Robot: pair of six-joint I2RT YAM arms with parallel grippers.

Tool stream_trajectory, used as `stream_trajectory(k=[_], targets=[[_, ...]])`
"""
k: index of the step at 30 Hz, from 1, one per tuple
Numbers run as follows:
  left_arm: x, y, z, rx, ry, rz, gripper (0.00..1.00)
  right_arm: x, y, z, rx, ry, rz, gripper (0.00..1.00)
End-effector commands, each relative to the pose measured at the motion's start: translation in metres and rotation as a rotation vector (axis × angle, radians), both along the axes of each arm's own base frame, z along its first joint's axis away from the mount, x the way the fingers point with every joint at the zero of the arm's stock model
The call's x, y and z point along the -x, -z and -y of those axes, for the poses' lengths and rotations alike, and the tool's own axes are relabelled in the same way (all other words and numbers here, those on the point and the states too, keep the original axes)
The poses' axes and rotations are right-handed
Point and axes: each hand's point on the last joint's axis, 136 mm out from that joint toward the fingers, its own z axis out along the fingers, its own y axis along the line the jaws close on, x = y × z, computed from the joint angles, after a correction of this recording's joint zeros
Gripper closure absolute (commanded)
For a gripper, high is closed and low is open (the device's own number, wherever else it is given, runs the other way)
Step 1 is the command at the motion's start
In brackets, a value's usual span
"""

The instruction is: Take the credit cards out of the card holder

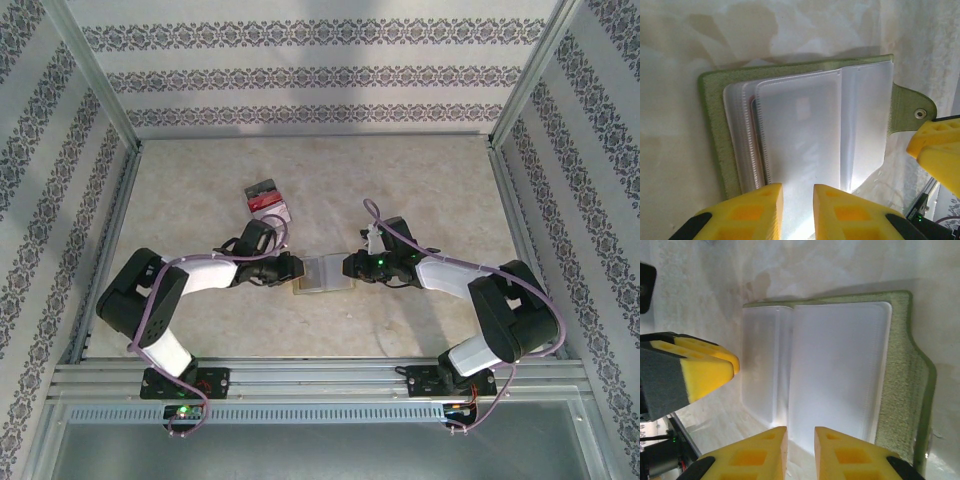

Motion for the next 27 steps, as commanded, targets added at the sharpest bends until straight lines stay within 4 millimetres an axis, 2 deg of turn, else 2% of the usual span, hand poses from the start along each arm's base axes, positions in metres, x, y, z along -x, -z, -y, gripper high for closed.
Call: stream_trajectory(k=[1,10,14,27], targets=[[-0.015,-0.017,0.011,0.047,0.024,0.060,0.78,0.000,0.007,0.001,0.018,0.000,0.009,0.78],[-0.014,0.002,0.013,0.002,0.037,0.032,0.79,0.000,0.008,0.002,0.022,-0.001,0.010,0.79],[-0.012,0.005,0.020,0.000,0.059,0.023,0.80,0.000,0.007,0.002,0.019,-0.003,0.011,0.79],[-0.020,-0.013,0.065,0.092,0.120,0.066,0.80,-0.001,-0.001,0.001,0.005,-0.005,0.035,0.79]])
